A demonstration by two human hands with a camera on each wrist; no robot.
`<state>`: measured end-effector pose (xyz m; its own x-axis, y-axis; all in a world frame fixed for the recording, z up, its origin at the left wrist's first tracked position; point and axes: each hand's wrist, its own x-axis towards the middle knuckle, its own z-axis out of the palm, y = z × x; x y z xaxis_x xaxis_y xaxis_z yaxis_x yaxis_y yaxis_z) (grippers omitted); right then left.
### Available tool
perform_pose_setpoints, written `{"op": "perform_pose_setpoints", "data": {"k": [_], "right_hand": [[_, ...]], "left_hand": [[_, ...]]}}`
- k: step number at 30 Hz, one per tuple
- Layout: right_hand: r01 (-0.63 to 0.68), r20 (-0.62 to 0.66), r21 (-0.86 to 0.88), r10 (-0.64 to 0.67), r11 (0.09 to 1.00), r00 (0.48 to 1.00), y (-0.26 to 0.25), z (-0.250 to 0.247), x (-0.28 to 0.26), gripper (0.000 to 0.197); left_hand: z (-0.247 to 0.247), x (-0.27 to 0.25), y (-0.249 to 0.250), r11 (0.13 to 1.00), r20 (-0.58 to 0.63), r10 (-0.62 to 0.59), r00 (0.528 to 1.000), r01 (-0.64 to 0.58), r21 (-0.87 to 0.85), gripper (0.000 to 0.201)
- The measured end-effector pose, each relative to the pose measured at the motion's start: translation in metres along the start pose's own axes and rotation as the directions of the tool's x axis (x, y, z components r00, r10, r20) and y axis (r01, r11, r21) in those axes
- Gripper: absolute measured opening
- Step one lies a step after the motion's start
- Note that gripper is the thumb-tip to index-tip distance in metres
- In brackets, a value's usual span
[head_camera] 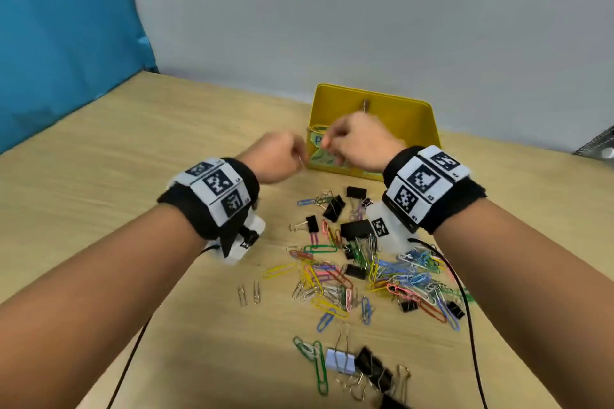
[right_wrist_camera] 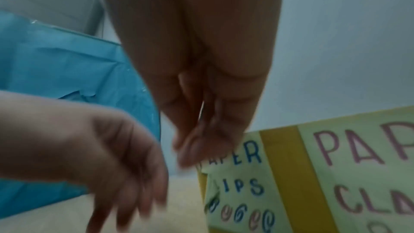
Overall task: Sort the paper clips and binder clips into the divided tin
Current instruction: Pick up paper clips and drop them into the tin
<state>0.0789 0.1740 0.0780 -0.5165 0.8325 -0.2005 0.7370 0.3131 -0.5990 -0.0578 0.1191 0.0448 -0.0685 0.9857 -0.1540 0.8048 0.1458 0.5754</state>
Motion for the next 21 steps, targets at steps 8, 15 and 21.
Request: {"op": "perform_pose_setpoints", "data": {"k": [8,15,21], "right_hand": [[-0.129,0.347,-0.362,0.262,0.923,0.901,0.015,0.041,-0.020,0.030],[0.057,0.283,-0.478,0.091,0.877,0.955,0.015,0.051,-0.034,0.028],[0.184,0.322,-0.544,0.002,0.819,0.947,0.013,0.085,-0.040,0.022]], "left_hand": [[0.049,-0.038,-0.019,0.815,0.431,0.035,0.902,-0.275,0.510,0.052],[0.041,-0.086,-0.028,0.916,0.513,0.087,0.854,-0.271,0.296,0.035],[0.044,-0.104,-0.026,0.980,0.543,0.021,0.839,-0.126,0.157,0.030]]}}
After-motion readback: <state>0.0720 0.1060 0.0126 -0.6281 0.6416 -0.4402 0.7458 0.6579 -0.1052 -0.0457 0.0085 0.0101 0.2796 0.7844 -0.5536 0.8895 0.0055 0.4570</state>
